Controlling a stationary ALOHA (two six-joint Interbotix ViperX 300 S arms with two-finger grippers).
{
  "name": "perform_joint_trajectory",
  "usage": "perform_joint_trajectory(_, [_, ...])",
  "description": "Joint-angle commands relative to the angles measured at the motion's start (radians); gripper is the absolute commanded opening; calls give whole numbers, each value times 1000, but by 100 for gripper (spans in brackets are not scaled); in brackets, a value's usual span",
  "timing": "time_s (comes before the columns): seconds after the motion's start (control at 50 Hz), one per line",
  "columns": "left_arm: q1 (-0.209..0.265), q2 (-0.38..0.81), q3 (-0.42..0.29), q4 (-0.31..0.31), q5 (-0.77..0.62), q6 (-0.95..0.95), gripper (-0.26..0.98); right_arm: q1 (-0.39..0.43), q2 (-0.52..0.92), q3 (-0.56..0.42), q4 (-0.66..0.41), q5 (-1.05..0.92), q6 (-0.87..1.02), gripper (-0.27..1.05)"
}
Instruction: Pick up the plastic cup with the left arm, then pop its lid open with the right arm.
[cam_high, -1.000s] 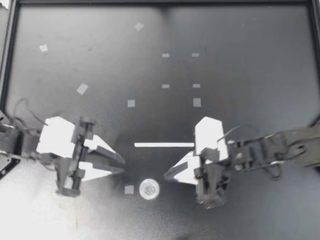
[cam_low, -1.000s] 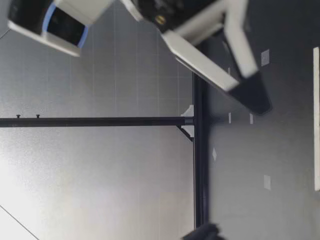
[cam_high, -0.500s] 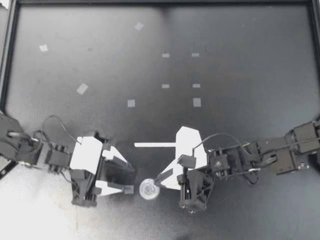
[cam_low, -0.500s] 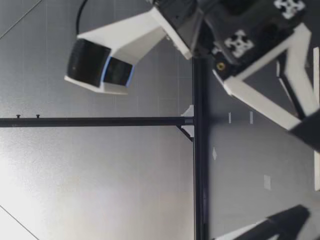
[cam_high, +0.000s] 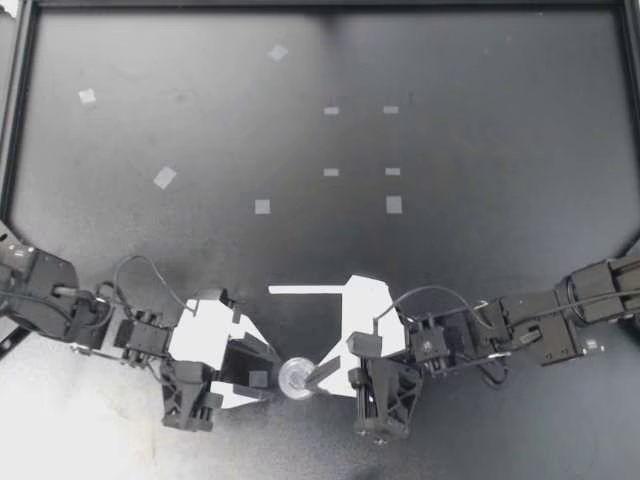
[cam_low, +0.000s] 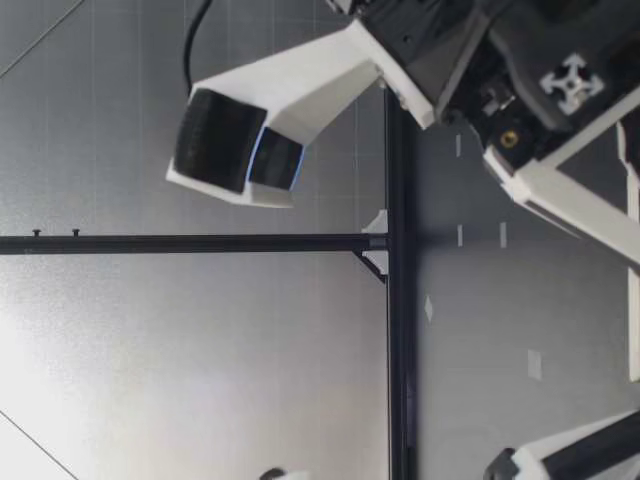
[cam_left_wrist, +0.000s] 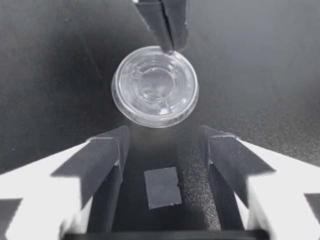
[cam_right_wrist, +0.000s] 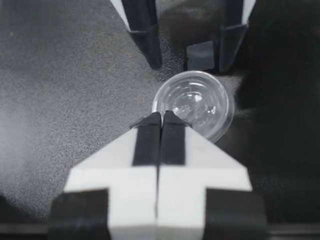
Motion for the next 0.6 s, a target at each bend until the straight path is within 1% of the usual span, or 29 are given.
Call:
perform_joint_trajectory(0.0, [-5, 2, -21, -2, -9, 0, 57, 5, -15, -18, -2, 2, -2, -17])
perform_joint_trajectory(0.3, [-5, 20, -31, -2, -17, 9, 57, 5, -12, -25, -2, 2, -3, -17])
perform_joint_trajectory(0.58, [-3, 54, -46, -6, -44, 18, 56, -12, -6, -25, -2, 8, -5, -17])
